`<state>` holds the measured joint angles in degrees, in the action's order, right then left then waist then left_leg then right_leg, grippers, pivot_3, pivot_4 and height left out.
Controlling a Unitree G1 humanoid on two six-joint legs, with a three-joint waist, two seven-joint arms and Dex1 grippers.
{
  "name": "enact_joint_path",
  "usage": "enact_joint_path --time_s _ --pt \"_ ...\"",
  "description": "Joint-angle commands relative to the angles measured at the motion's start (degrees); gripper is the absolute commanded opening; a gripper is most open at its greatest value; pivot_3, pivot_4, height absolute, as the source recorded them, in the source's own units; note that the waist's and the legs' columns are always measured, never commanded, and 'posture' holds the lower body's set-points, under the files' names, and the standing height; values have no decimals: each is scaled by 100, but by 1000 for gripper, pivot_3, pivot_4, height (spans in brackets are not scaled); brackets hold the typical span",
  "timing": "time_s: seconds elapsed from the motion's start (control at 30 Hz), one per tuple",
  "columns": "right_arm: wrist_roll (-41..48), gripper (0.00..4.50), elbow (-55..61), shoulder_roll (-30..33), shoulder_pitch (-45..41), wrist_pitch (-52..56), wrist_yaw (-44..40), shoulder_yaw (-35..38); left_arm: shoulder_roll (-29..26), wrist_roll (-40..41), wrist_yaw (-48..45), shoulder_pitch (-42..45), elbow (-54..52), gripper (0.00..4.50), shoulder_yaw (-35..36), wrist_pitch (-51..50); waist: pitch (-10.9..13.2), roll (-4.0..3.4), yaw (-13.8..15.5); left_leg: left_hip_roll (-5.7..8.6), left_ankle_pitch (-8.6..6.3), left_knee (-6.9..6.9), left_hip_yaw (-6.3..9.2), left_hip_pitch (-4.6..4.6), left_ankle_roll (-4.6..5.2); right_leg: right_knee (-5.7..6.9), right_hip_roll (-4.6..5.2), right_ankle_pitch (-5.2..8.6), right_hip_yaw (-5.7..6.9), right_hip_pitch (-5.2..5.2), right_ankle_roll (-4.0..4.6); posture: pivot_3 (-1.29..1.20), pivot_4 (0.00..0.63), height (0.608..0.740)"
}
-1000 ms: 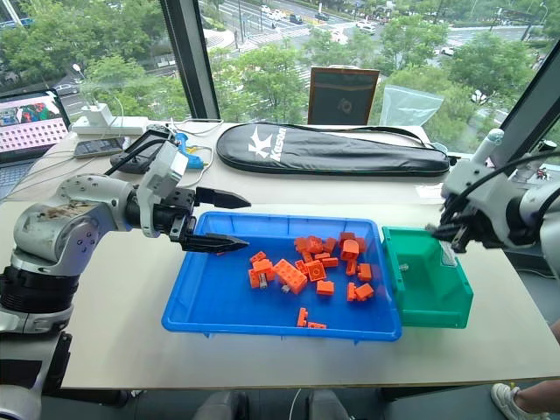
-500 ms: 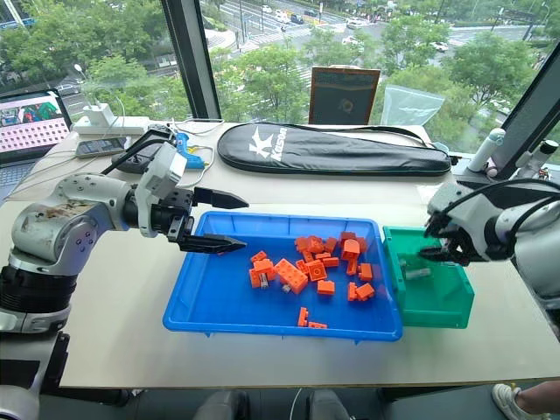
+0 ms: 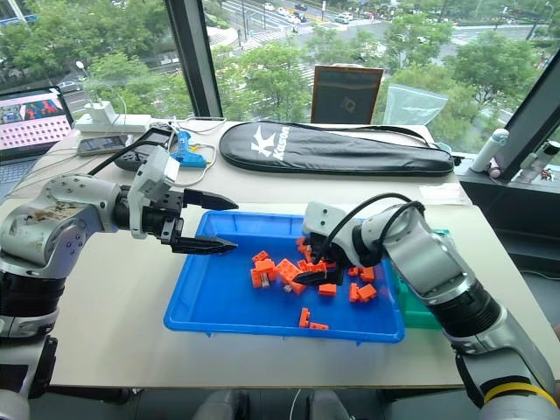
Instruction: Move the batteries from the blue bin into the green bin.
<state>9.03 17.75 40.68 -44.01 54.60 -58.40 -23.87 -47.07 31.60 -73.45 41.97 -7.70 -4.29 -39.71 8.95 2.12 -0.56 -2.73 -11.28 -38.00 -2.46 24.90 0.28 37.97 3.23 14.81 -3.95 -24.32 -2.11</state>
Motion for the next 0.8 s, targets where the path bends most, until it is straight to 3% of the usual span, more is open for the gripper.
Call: enact_joint_path --time_s 0.03,0.33,0.37,0.4,0.63,0.8 --pt "-41 4485 158 -304 -96 637 466 -55 -117 -63 3 -9 -219 4500 92 160 1 1 -6 -1 0 0 0 0 0 1 -1 0 0 -1 0 0 150 733" --pt "27 4485 271 -487 208 1147 1017 -188 -138 -135 -7 -2 -195 4500 78 217 0 1 -16 -3 0 -1 1 0 0 5 -4 0 0 -2 1 0 150 733" --pt "41 3981 282 -487 235 1167 1042 -188 -132 -148 -14 13 -175 4500 68 231 0 1 -18 -3 0 -1 1 0 0 5 -4 0 0 -2 1 0 150 733" --pt "55 3863 289 -484 249 1181 1065 -189 -128 -157 -19 24 -161 4500 61 240 0 1 -18 -3 0 -1 1 0 0 5 -5 0 0 -2 1 0 150 733" --pt "192 1399 323 -376 182 1239 1119 -61 -44 -233 -50 113 -47 4500 -18 344 0 1 -26 -3 0 -1 2 -1 0 6 -5 0 0 -2 1 0 150 733" --pt "466 1346 392 31 -25 1210 878 393 -9 -267 -67 135 -5 4500 -38 383 1 1 -22 -2 0 -1 1 0 0 3 -4 0 0 -2 0 0 150 733"
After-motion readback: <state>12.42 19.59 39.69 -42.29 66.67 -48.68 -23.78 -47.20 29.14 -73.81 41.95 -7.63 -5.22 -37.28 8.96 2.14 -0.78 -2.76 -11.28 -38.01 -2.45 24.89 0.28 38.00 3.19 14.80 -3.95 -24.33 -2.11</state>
